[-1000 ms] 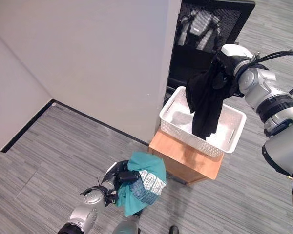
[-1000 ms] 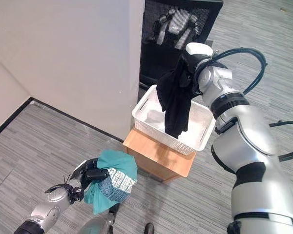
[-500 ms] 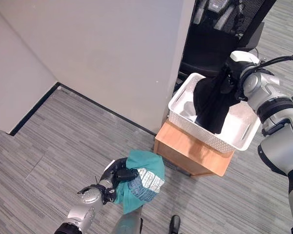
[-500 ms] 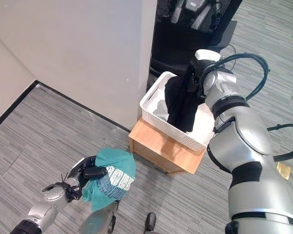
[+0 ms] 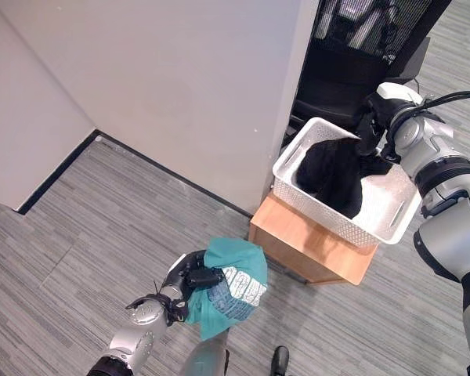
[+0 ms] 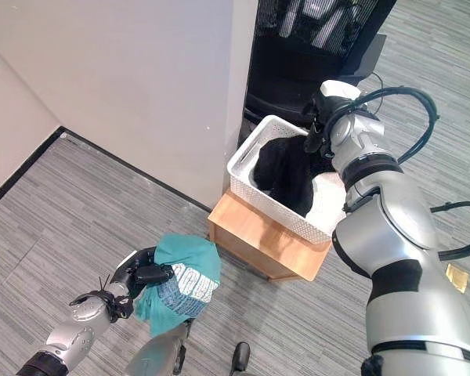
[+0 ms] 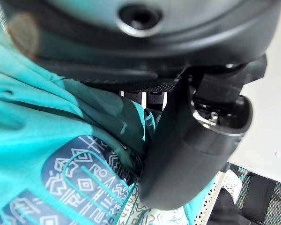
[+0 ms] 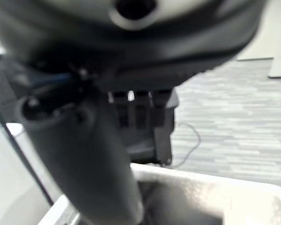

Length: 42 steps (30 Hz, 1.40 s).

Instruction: Pick up bed clothes into laundry basket.

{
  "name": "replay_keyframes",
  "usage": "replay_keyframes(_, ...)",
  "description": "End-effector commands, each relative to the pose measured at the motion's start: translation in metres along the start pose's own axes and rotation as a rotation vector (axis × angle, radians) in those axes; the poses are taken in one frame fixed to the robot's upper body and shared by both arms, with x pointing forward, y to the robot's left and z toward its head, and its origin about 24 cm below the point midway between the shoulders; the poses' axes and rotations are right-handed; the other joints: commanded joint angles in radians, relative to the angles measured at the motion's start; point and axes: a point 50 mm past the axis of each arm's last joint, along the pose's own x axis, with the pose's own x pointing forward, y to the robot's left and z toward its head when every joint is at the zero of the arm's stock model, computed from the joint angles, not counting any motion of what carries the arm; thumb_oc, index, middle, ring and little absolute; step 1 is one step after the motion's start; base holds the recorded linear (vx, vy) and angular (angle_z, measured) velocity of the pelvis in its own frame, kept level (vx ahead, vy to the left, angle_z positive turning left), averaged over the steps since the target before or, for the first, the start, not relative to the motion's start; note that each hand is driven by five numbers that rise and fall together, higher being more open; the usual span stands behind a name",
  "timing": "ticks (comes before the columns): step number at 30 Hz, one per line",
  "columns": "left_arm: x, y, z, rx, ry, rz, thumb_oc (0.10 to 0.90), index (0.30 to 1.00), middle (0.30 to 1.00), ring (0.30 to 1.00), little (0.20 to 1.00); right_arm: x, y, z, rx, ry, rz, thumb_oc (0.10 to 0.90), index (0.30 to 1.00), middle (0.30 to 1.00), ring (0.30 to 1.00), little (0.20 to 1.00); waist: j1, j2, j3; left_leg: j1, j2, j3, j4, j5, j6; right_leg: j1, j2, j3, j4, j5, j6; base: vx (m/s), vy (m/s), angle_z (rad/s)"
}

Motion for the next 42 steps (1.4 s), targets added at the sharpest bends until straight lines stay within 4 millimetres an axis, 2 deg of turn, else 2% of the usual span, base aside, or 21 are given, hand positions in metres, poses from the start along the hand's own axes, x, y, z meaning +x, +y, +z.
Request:
replay_keyframes(1, 0.004, -0.025, 0.052, 0.002, -0.257, -0.134, 0.4, 0.3, 0.3, 0.3, 0.3, -0.012, -0.079, 0.016, -0.015, -0.029, -0.221, 0.8, 0.9, 0.9, 0.9, 0.9, 0.011, -0.018, -0.029, 0.037, 0.018, 0.02, 0.0, -0.053, -0.042, 0.001, -0.021, 0.001, 0.004, 0.019, 0.023, 0.0, 0.0, 0.0)
replay_keyframes(6, 0.004, -0.023, 0.053, 0.001, -0.259, -0.131, 0.4, 0.3, 0.3, 0.3, 0.3, -0.012, -0.077, 0.018, -0.026, -0.047, -0.219, 0.8, 0.9, 0.9, 0.9, 0.9, 0.005, -0.013, -0.034, 0.046, 0.018, 0.025, 0.0, -0.054, -0.045, 0.009, -0.022, 0.001, 0.004, 0.015, 0.024, 0.0, 0.0, 0.0)
replay_keyframes(12, -0.001, 0.0, 0.066, 0.044, -0.306, -0.054, 0.4, 0.3, 0.3, 0.3, 0.3, -0.015, -0.064, 0.058, -0.029, -0.252, -0.187, 0.8, 0.9, 0.9, 0.9, 0.9, -0.017, -0.002, -0.054, 0.071, 0.02, 0.038, 0.0, -0.06, -0.048, 0.029, -0.028, 0.011, 0.004, 0.01, 0.026, 0.0, -0.005, -0.02)
replay_keyframes(13, -0.001, 0.0, 0.066, 0.044, -0.306, -0.054, 0.4, 0.3, 0.3, 0.3, 0.3, -0.015, -0.063, 0.058, -0.029, -0.251, -0.187, 0.8, 0.9, 0.9, 0.9, 0.9, -0.017, -0.002, -0.054, 0.072, 0.02, 0.038, 0.0, -0.06, -0.048, 0.03, -0.028, 0.011, 0.004, 0.01, 0.026, 0.01, -0.016, -0.04)
replay_keyframes(14, -0.005, 0.012, 0.077, 0.059, -0.344, -0.01, 0.4, 0.3, 0.3, 0.3, 0.3, -0.021, -0.066, 0.072, -0.055, -0.332, -0.196, 0.8, 0.9, 0.9, 0.9, 0.9, -0.031, 0.005, -0.066, 0.084, 0.02, 0.047, 0.0, -0.064, -0.049, 0.037, -0.032, 0.014, 0.004, 0.01, 0.027, 0.0, 0.0, 0.0)
replay_keyframes(18, -0.01, 0.025, 0.094, 0.08, -0.401, 0.03, 0.4, 0.3, 0.3, 0.3, 0.3, -0.031, -0.077, 0.074, -0.078, -0.396, -0.244, 0.8, 0.9, 0.9, 0.9, 0.9, -0.047, 0.018, -0.089, 0.105, 0.02, 0.054, 0.0, -0.068, -0.052, 0.052, -0.038, 0.011, 0.004, 0.008, 0.027, 0.01, -0.012, 0.0)
replay_keyframes(19, -0.014, 0.031, 0.109, 0.099, -0.453, 0.052, 0.4, 0.3, 0.3, 0.3, 0.3, -0.042, -0.089, 0.074, -0.032, -0.457, -0.3, 0.8, 0.9, 0.9, 0.9, 0.9, -0.064, 0.03, -0.102, 0.119, 0.022, 0.062, 0.0, -0.071, -0.054, 0.06, -0.042, 0.015, 0.004, 0.005, 0.028, 0.0, 0.0, 0.0)
replay_keyframes(24, -0.015, 0.029, 0.115, 0.064, -0.493, 0.061, 0.4, 0.3, 0.3, 0.3, 0.3, -0.06, -0.095, 0.046, 0.199, -0.525, -0.366, 0.8, 0.9, 0.9, 0.9, 0.9, -0.104, 0.06, -0.13, 0.154, 0.019, 0.082, 0.0, -0.081, -0.055, 0.086, -0.051, 0.022, 0.004, -0.005, 0.027, 0.0, -0.018, -0.1)
replay_keyframes(25, -0.017, 0.027, 0.121, 0.065, -0.518, 0.056, 0.4, 0.3, 0.3, 0.3, 0.3, -0.069, -0.086, 0.03, 0.294, -0.556, -0.371, 0.8, 0.9, 0.9, 0.9, 0.9, -0.119, 0.078, -0.137, 0.156, 0.022, 0.092, 0.0, -0.074, -0.054, 0.083, -0.051, 0.03, 0.004, 0.002, 0.025, -0.05, -0.017, -0.2)
replay_keyframes(27, -0.024, 0.025, 0.14, 0.144, -0.575, 0.027, 0.4, 0.3, 0.3, 0.3, 0.3, -0.078, -0.066, -0.001, 0.297, -0.529, -0.329, 0.8, 0.9, 0.9, 0.9, 0.9, -0.141, 0.101, -0.145, 0.165, 0.023, 0.104, 0.0, -0.076, -0.056, 0.087, -0.049, 0.038, 0.004, -0.003, 0.025, -0.04, -0.053, -0.21)
replay_keyframes(28, -0.025, 0.022, 0.147, 0.177, -0.589, 0.007, 0.4, 0.3, 0.3, 0.3, 0.3, -0.081, -0.061, -0.009, 0.289, -0.517, -0.313, 0.8, 0.9, 0.9, 0.9, 0.9, -0.154, 0.111, -0.146, 0.168, 0.023, 0.109, 0.0, -0.076, -0.058, 0.086, -0.049, 0.04, 0.004, -0.004, 0.025, -0.02, -0.047, -0.23)
replay_keyframes(29, -0.024, 0.022, 0.147, 0.182, -0.586, 0.003, 0.4, 0.3, 0.3, 0.3, 0.3, -0.082, -0.06, -0.012, 0.293, -0.51, -0.313, 0.8, 0.9, 0.9, 0.9, 0.9, -0.148, 0.107, -0.146, 0.169, 0.023, 0.109, 0.0, -0.076, -0.058, 0.088, -0.049, 0.04, 0.004, -0.005, 0.025, -0.01, -0.036, -0.11)
replay_keyframes(30, -0.025, 0.017, 0.159, 0.213, -0.618, -0.022, 0.4, 0.3, 0.3, 0.3, 0.3, -0.087, -0.049, -0.028, 0.314, -0.49, -0.278, 0.8, 0.9, 0.9, 0.9, 0.9, -0.173, 0.128, -0.148, 0.174, 0.023, 0.114, 0.0, -0.077, -0.06, 0.088, -0.051, 0.044, 0.004, -0.005, 0.025, -0.01, -0.016, -0.11)
replay_keyframes(32, -0.025, 0.013, 0.164, 0.231, -0.628, -0.043, 0.4, 0.3, 0.3, 0.3, 0.3, -0.092, -0.04, -0.041, 0.342, -0.466, -0.261, 0.8, 0.9, 0.9, 0.9, 0.9, -0.174, 0.13, -0.149, 0.178, 0.024, 0.117, 0.0, -0.076, -0.06, 0.092, -0.053, 0.047, 0.004, -0.006, 0.026, -0.01, -0.025, -0.13)
replay_keyframes(33, -0.03, 0.011, 0.181, 0.265, -0.676, -0.061, 0.4, 0.3, 0.3, 0.3, 0.3, -0.099, -0.03, -0.058, 0.363, -0.437, -0.235, 0.8, 0.9, 0.9, 0.9, 0.9, -0.2, 0.151, -0.147, 0.178, 0.024, 0.122, 0.0, -0.075, -0.062, 0.092, -0.053, 0.05, 0.004, -0.005, 0.028, -0.03, -0.042, -0.17)
replay_keyframes(34, -0.031, 0.008, 0.188, 0.288, -0.69, -0.084, 0.4, 0.3, 0.3, 0.3, 0.3, -0.105, -0.024, -0.071, 0.37, -0.405, -0.229, 0.8, 0.9, 0.9, 0.9, 0.9, -0.203, 0.152, -0.148, 0.18, 0.024, 0.123, 0.0, -0.074, -0.062, 0.093, -0.052, 0.052, 0.004, -0.005, 0.028, -0.03, -0.067, -0.23)
replay_keyframes(35, -0.038, 0.005, 0.207, 0.339, -0.745, -0.107, 0.4, 0.3, 0.3, 0.3, 0.3, -0.114, -0.014, -0.091, 0.369, -0.349, -0.21, 0.8, 0.9, 0.9, 0.9, 0.9, -0.223, 0.163, -0.15, 0.182, 0.027, 0.126, 0.0, -0.073, -0.064, 0.092, -0.049, 0.055, 0.004, -0.006, 0.027, -0.01, -0.07, -0.12)
replay_keyframes(36, -0.042, 0.001, 0.217, 0.366, -0.775, -0.123, 0.4, 0.3, 0.3, 0.3, 0.3, -0.119, -0.006, -0.1, 0.379, -0.322, -0.197, 0.8, 0.9, 0.9, 0.9, 0.9, -0.228, 0.164, -0.151, 0.182, 0.028, 0.125, 0.0, -0.073, -0.064, 0.093, -0.048, 0.055, 0.004, -0.008, 0.027, 0.0, -0.055, -0.05)
replay_keyframes(37, -0.041, 0.0, 0.217, 0.369, -0.773, -0.13, 0.4, 0.3, 0.3, 0.3, 0.3, -0.121, -0.005, -0.102, 0.381, -0.316, -0.199, 0.8, 0.9, 0.9, 0.9, 0.9, -0.222, 0.162, -0.152, 0.182, 0.028, 0.124, 0.0, -0.073, -0.064, 0.094, -0.048, 0.055, 0.004, -0.008, 0.027, -0.01, -0.055, -0.04)
replay_keyframes(39, -0.048, -0.017, 0.244, 0.468, -0.842, -0.204, 0.4, 0.3, 0.3, 0.3, 0.3, -0.128, 0.009, -0.119, 0.443, -0.265, -0.186, 0.8, 0.9, 0.9, 0.9, 0.9, -0.239, 0.17, -0.155, 0.184, 0.032, 0.123, 0.0, -0.071, -0.066, 0.094, -0.043, 0.056, 0.004, -0.012, 0.026, -0.01, -0.052, -0.13)
replay_keyframes(42, -0.05, -0.039, 0.266, 0.529, -0.896, -0.29, 0.4, 0.3, 0.3, 0.3, 0.3, -0.128, 0.025, -0.123, 0.499, -0.25, -0.164, 0.8, 0.9, 0.9, 0.9, 0.9, -0.258, 0.176, -0.157, 0.188, 0.034, 0.126, 0.0, -0.071, -0.068, 0.098, -0.039, 0.061, 0.004, -0.012, 0.025, 0.0, -0.02, -0.06)
